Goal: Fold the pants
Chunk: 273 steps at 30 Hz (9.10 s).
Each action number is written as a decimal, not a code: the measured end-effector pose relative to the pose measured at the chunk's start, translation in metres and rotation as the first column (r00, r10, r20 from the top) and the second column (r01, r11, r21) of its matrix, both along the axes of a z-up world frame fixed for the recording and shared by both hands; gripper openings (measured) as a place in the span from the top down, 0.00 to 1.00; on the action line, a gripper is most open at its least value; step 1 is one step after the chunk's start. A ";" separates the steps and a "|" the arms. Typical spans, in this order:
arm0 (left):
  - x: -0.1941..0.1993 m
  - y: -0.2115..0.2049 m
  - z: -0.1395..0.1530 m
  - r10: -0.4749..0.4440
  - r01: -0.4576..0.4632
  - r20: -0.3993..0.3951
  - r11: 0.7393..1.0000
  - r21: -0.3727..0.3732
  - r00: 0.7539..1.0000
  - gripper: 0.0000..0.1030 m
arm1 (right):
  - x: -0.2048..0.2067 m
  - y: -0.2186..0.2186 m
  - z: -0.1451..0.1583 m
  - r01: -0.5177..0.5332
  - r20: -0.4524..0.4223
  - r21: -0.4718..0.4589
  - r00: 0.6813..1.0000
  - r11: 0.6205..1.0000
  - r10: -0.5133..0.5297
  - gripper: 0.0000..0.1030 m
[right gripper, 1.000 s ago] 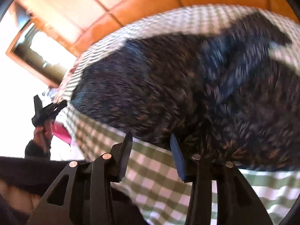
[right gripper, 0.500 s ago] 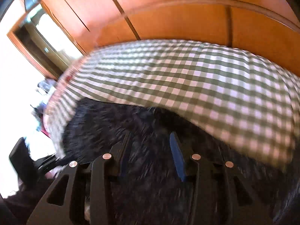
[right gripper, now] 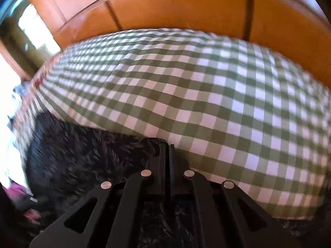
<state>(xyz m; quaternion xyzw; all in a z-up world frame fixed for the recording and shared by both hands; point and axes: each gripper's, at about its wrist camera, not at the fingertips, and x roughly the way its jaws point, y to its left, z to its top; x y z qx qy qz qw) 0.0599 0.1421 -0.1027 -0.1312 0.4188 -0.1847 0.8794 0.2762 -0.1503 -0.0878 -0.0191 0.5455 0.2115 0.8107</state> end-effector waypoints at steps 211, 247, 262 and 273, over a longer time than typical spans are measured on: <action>0.024 -0.069 0.025 -0.059 0.056 0.032 0.996 0.067 0.998 0.94 | -0.128 -0.058 0.046 0.100 0.160 0.074 0.981 0.992 -0.111 0.78; -0.072 0.165 0.014 0.548 -0.579 -0.188 0.762 -0.289 0.815 0.54 | -0.141 0.024 0.035 0.060 0.280 -0.040 0.959 0.997 -0.046 0.59; -0.021 0.149 0.009 0.487 -0.496 -0.100 0.860 -0.118 0.868 0.92 | -0.080 0.099 -0.011 0.020 0.212 -0.234 0.977 0.972 0.031 0.55; -0.033 0.137 0.037 0.552 -0.552 0.015 0.831 0.061 0.833 0.80 | -0.084 0.099 -0.016 0.062 0.300 -0.232 0.954 0.971 0.011 0.53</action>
